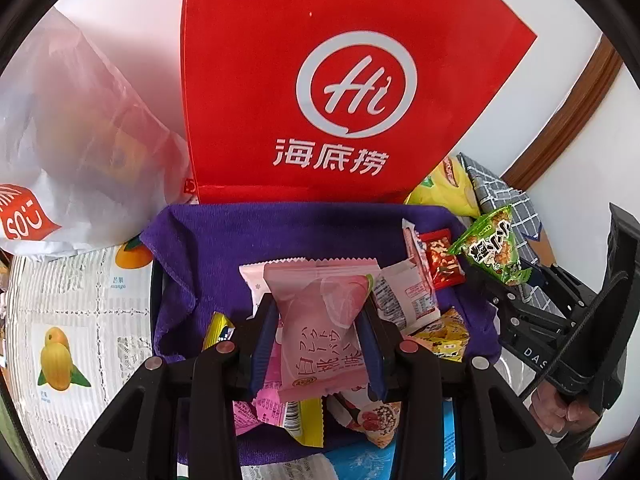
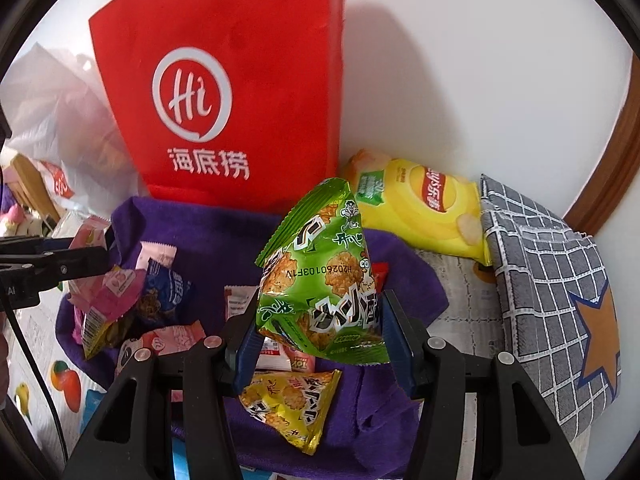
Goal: Organize snacks
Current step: 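Carry the pink candy and green bag over the purple towel with both grippers, then open both grippers to drop the green bag and pink candy onto the towel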
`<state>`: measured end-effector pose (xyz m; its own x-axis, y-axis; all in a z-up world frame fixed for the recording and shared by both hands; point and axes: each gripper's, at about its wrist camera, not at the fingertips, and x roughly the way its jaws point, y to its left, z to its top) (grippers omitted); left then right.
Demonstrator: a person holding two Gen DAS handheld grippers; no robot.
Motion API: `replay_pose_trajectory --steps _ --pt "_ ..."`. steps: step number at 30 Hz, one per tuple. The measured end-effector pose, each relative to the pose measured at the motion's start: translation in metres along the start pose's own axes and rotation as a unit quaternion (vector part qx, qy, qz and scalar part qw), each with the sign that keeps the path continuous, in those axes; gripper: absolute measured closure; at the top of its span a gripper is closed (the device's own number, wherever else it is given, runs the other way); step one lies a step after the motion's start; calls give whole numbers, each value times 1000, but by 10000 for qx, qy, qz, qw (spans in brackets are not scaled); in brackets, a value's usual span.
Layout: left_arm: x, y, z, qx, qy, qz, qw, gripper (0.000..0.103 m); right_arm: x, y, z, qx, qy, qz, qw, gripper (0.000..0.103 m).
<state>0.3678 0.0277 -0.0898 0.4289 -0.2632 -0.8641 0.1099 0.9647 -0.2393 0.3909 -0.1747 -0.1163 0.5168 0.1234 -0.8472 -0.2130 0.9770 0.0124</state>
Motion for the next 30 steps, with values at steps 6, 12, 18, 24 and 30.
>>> replay_pose_trajectory --steps 6,12,18,24,30 --pt "3 2 0 -21 82 33 10000 65 1 5 0 -81 20 14 10000 49" --pt "6 0 1 39 99 33 9999 65 1 5 1 -92 22 22 10000 49" --pt "8 -2 1 73 137 72 9999 65 3 4 0 -86 45 16 10000 49" --pt "13 0 0 62 211 122 9997 65 3 6 0 -113 44 38 9999 52" --pt "14 2 0 40 229 116 9997 65 4 5 -1 -99 45 84 9999 56"
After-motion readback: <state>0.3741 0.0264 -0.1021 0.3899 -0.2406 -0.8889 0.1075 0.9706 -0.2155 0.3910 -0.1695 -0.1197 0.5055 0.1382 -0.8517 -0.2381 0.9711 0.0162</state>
